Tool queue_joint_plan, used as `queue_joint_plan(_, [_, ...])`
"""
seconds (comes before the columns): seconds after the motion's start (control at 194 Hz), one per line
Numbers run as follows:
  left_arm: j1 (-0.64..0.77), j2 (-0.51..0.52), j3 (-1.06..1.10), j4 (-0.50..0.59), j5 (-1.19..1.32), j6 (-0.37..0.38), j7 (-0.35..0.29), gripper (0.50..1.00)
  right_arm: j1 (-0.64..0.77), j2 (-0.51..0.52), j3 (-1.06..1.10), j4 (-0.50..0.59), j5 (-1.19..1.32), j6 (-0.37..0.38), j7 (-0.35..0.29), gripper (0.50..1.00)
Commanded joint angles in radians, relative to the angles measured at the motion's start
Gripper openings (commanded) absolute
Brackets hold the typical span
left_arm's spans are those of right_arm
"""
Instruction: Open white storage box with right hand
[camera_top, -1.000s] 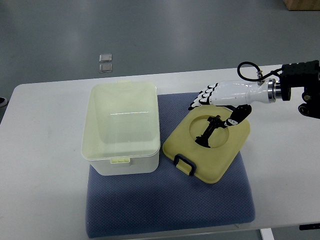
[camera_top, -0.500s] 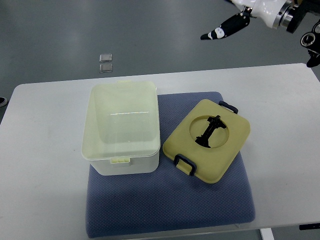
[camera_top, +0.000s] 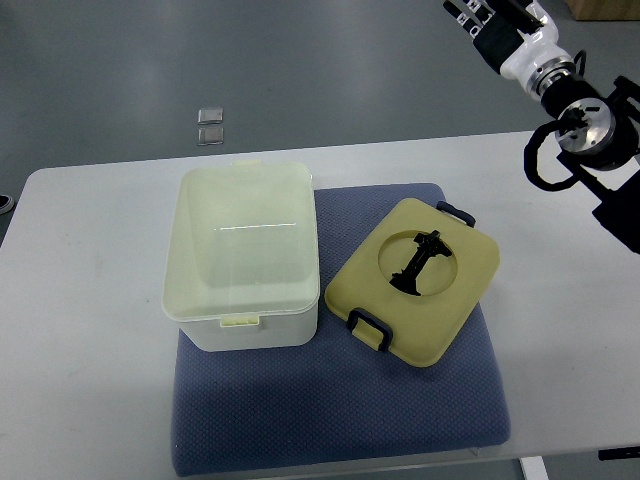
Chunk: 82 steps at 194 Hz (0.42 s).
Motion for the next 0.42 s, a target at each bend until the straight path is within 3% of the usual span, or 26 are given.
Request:
queue_joint_plan(0.0, [0.000,0.000,-0.001,0.000,0.000,0.000,0.000,1.000,-0.079,0.070,0.071,-0.025,-0.003,0.060,0.008,0.928])
queue_joint_plan(0.206, [0.000,0.000,0.000,-0.020,0.000,0.002,0.001,1.000,-0.145,0.105,0.100,-0.059,0.012,0.165,0.079,0.930])
queue_joint_plan(0.418, [0.000,0.000,-0.001,-0.036,0.000,0.002,0.014,1.000,-0.157,0.144,0.103,-0.069,0.014,0.166,0.110,0.930])
